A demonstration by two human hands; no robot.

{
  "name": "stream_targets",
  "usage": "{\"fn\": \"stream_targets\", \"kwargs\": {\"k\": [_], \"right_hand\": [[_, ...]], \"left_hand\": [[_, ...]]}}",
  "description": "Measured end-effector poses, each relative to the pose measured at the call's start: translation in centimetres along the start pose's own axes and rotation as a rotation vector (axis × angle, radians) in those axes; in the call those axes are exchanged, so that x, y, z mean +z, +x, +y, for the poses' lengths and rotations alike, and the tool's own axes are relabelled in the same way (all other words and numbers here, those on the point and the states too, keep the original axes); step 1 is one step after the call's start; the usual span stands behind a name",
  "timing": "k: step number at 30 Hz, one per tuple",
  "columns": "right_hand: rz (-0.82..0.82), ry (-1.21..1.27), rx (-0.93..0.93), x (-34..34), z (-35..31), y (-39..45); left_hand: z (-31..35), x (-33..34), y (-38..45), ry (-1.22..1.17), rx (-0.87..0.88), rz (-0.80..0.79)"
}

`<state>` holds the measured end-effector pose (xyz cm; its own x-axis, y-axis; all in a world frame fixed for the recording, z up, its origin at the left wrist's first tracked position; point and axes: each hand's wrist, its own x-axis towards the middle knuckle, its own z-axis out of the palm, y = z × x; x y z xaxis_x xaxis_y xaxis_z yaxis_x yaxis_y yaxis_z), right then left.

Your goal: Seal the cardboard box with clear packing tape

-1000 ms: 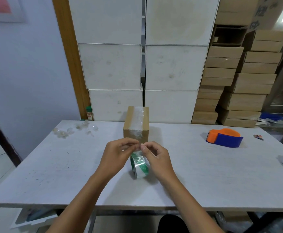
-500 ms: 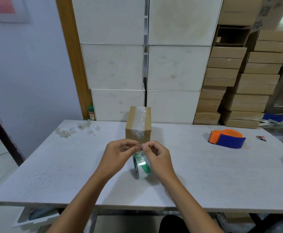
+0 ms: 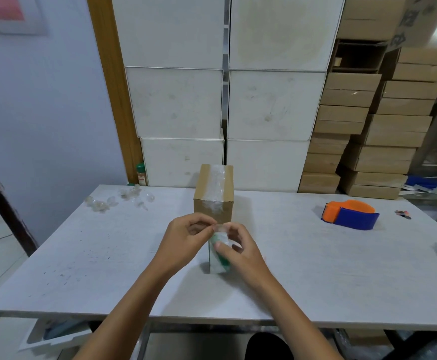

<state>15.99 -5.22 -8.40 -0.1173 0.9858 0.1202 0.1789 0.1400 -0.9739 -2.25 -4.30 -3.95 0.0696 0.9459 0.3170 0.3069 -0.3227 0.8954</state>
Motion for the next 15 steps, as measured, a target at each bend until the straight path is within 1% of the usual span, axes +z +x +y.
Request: {"fn": "stream_targets", "kwargs": {"k": [3,5,11,15], "right_hand": [[-0.087,-0.055,0.044,-0.2,0.2,-1.0],[-0.116,-0.105,0.056,-0.3,0.3,-1.2],[-0.090,-0.154,0.013,-0.1,0.0,-1.0],[-0.096,-0.144,0.003,0.0,0.0,-1.3]], "left_hand": [[-0.4,0.0,0.1,-0.013,-0.017,0.019],[-0.6,0.1,0.1,-0.040,-0.037,0.028],[-0.5,0.0,0.5,-0.109,-0.119,0.032],[-1.0,0.0,1.1,0.007,-0.135,0.011]]}}
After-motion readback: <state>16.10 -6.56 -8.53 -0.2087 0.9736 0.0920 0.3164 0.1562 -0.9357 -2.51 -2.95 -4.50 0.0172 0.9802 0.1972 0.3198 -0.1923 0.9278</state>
